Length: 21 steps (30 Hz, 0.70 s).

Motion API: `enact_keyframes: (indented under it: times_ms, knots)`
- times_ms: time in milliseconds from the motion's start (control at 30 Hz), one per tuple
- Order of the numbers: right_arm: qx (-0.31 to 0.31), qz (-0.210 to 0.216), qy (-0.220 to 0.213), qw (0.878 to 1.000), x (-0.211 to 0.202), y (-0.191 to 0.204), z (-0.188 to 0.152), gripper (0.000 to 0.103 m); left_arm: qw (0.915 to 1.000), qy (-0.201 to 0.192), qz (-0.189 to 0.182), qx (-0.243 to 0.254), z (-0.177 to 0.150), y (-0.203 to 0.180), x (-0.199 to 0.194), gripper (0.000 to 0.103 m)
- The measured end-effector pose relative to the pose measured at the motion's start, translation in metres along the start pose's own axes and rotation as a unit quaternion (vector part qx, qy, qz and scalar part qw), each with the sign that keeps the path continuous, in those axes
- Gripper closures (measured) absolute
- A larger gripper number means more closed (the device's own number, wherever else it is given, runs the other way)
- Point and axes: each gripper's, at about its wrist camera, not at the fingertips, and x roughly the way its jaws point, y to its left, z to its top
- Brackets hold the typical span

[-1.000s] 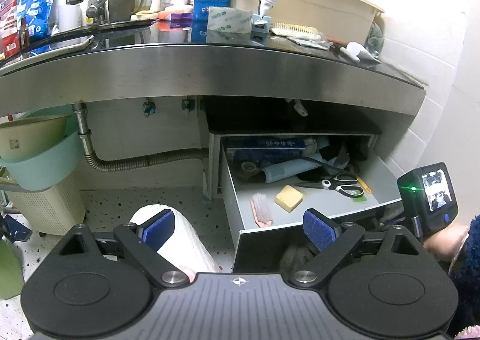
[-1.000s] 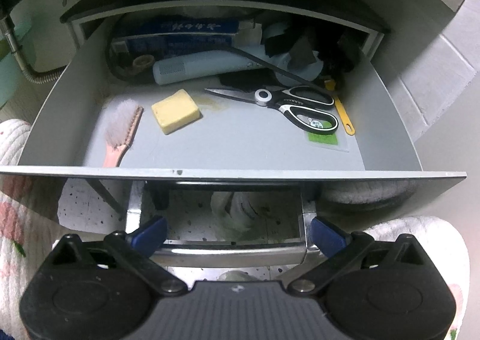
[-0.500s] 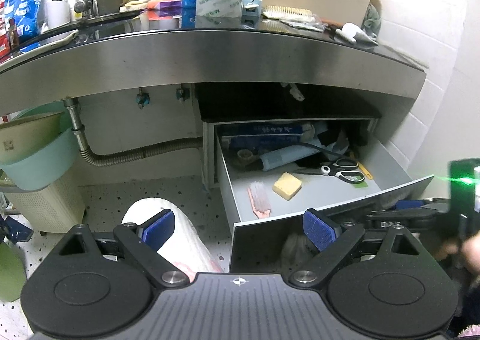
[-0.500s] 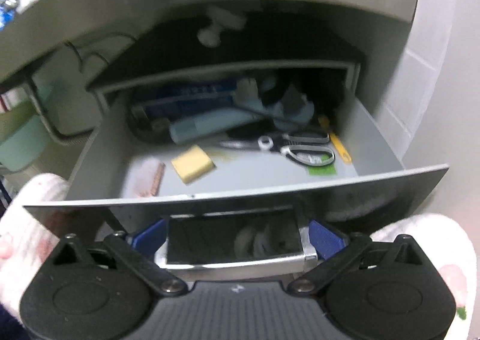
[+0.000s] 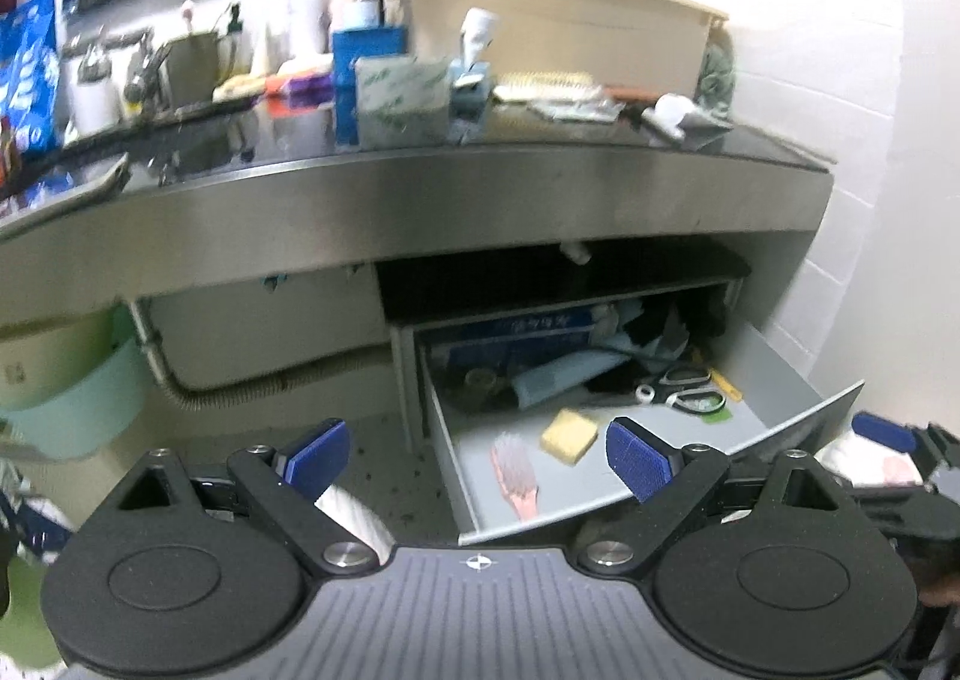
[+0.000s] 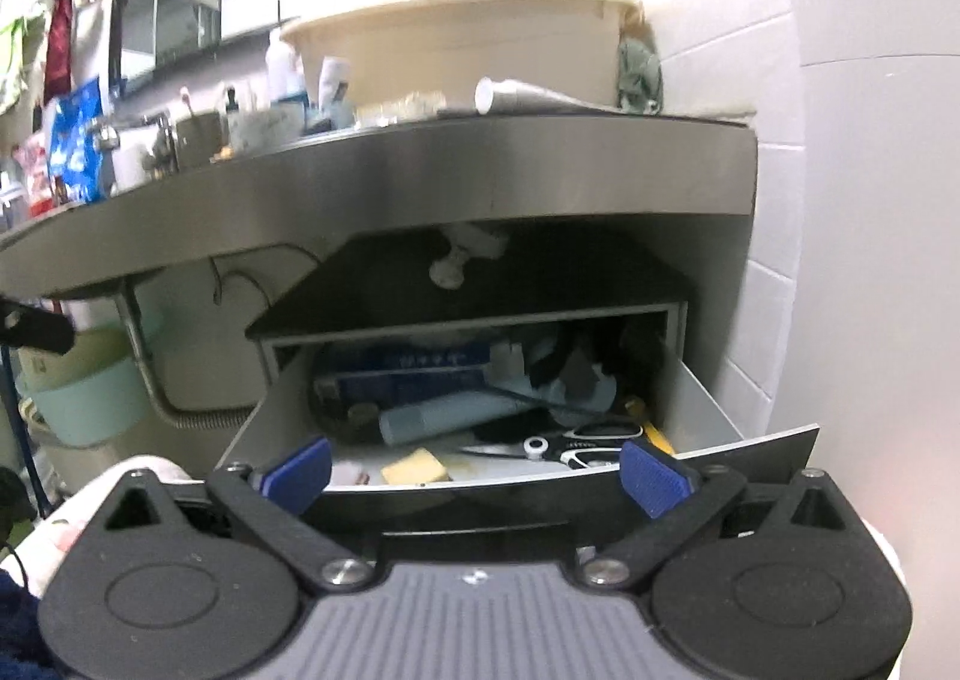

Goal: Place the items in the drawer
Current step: 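Open the right gripper and lift it away from the handle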

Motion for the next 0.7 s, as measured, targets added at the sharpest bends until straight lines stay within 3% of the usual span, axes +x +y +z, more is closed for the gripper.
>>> enact_keyframes:
  times_ms: [200,367,700]
  knots:
    - [0.028,0.001,-0.009,1.000,-0.003,-0.009,-0.001,0.000,0.9993,-0.027,-0.027,-0.002,0.032,0.006,0.002,0.010]
    - [0.040,0.002,-0.004,0.999,0.002,-0.013,-0.002,0.000,0.9990,-0.042,0.011,-0.007,0.080,0.018,0.007,0.010]
    - [0.043,0.012,-0.005,0.999,0.000,-0.014,-0.006,0.000,0.9966,-0.068,0.045,0.002,0.159,0.034,0.029,0.010]
